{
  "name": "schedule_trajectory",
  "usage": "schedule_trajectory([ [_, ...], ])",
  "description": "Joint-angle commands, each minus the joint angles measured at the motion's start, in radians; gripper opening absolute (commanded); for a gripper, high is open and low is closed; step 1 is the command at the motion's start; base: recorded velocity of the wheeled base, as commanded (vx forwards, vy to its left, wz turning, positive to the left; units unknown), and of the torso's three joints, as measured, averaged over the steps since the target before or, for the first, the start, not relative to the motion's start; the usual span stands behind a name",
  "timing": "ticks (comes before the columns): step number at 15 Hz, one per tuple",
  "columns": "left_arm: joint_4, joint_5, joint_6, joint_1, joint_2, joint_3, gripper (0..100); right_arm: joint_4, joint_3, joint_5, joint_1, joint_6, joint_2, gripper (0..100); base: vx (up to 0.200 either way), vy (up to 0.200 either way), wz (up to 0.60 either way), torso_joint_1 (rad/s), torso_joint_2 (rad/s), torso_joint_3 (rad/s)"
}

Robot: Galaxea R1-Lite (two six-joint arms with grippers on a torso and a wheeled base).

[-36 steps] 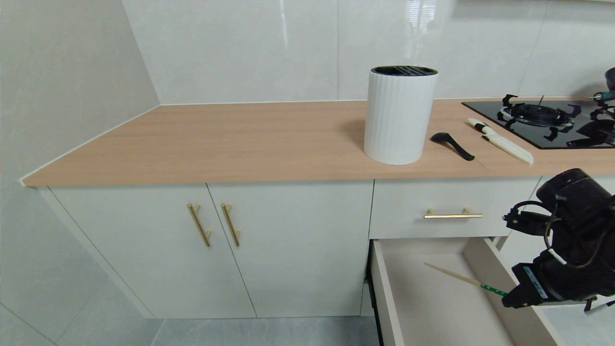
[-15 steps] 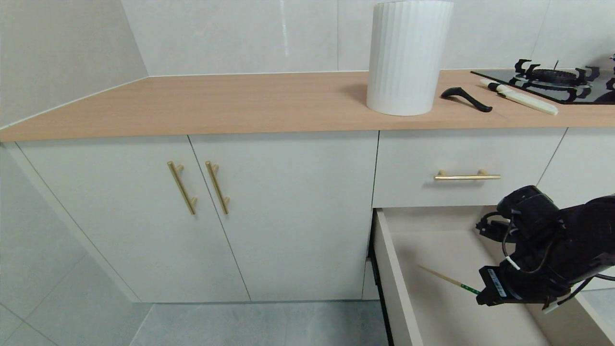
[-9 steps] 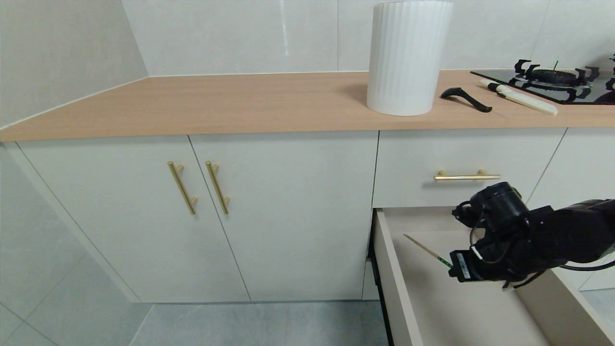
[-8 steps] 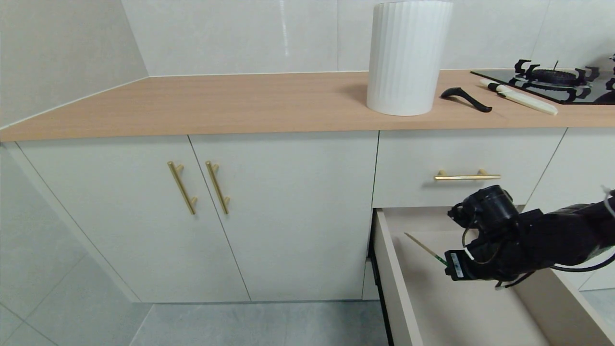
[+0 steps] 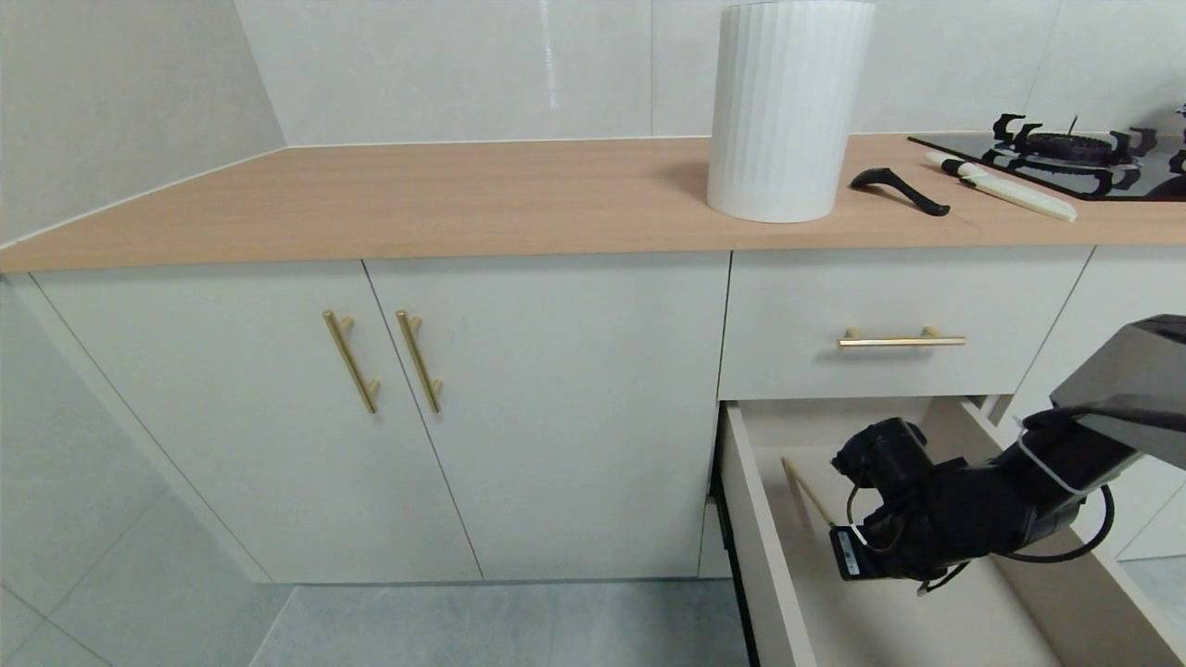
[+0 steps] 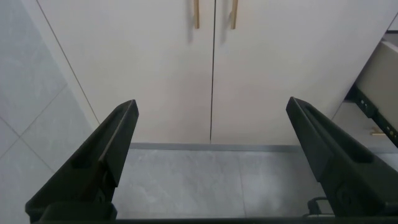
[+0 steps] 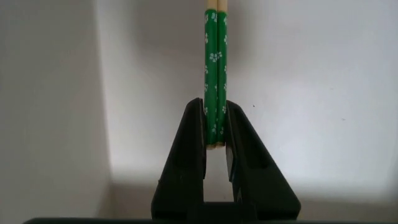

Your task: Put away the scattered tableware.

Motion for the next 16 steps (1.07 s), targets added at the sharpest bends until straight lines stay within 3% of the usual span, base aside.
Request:
schedule_trajectory([
  [1,0.0,0.001,0.0,0.0,0.0,0.0,100,-0.008,0.011,0.0,-0.004,-0.002,0.064,0,0.0,0.0,0.0,0.0,0.0,0.0],
  [9,0.0,0.001,0.0,0.0,0.0,0.0,100,-0.028,0.013,-0.002,-0.009,-0.005,0.087,0,0.0,0.0,0.0,0.0,0.0,0.0],
  [10,0.0,0.001,0.0,0.0,0.0,0.0,100,-0.028,0.013,-0.002,-0.009,-0.005,0.087,100,0.0,0.0,0.0,0.0,0.0,0.0],
  [16,0.0,0.001,0.0,0.0,0.0,0.0,100,-0.019,0.031,0.006,-0.007,-0.003,0.011,100,0.0,0.0,0.0,0.0,0.0,0.0],
])
